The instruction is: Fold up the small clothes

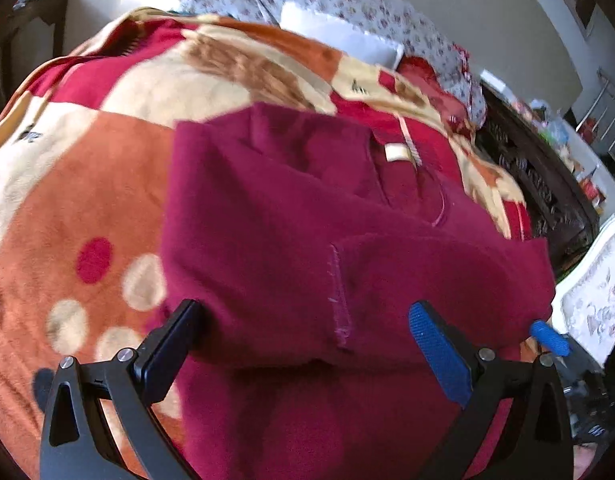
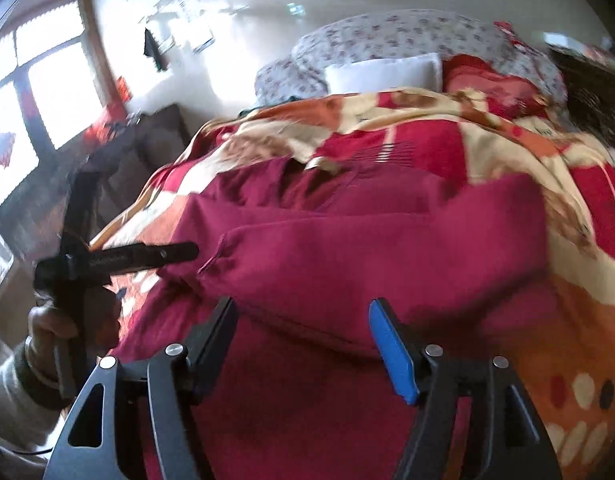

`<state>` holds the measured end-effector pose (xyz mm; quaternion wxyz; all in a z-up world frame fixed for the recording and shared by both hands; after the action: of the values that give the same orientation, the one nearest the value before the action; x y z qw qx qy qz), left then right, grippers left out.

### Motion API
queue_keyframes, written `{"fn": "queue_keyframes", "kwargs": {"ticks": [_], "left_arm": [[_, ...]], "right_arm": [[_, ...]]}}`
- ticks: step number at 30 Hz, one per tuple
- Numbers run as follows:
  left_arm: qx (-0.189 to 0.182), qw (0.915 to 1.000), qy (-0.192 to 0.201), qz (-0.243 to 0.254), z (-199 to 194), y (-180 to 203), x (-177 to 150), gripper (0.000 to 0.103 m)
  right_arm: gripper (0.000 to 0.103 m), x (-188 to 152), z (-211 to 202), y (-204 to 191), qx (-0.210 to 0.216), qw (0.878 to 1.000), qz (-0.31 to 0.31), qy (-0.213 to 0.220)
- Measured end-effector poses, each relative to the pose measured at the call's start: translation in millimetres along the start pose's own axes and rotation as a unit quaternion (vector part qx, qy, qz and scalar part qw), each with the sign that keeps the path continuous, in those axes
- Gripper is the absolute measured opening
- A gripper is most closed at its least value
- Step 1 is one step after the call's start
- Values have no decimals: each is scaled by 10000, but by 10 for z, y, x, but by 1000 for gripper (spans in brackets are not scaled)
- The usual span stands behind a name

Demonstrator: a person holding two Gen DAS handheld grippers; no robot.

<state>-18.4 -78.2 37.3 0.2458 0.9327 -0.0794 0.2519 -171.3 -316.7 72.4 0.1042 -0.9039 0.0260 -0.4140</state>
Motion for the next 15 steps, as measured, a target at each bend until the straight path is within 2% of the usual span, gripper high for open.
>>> {"fn": "queue_keyframes", "kwargs": {"ticks": [4, 5, 6, 9, 11, 13, 15], "left_arm": [[295, 9984, 22, 475, 166, 236, 11, 102], [333, 9979, 22, 554, 199, 288, 11, 95], [392, 9972, 44, 641, 222, 337, 7, 83], [527, 9938, -43, 979, 338, 507, 2, 60], [503, 9934, -217, 1008, 445, 553, -8, 51], [565, 9932, -169, 999, 463, 573, -6, 46], [662, 9923, -129, 1040, 381, 580, 31, 6]], "right_arm": [[73, -91, -172, 242, 42, 9988, 459, 163], [73, -102, -209, 282, 47, 9984, 537, 192], [73, -111, -231, 320, 39, 9979, 606, 216], [73, -132, -289, 394, 58, 9967, 757, 270], [73, -130, -330, 419, 27, 9964, 783, 313], [73, -122, -392, 426, -21, 9964, 762, 365], [73, -109, -478, 433, -72, 9962, 742, 443]]}}
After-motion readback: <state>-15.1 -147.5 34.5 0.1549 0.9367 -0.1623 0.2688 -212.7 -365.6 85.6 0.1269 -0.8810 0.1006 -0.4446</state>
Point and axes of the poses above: each gripper's, at about its wrist camera, not at the fingertips, and z roughly the way its jaws point, y to its right, x to its top, the point moved 1 cm from there along z, roughly the way its jaws point, and after that the axes turned 5 degrees about -z, right-handed, at the moved point
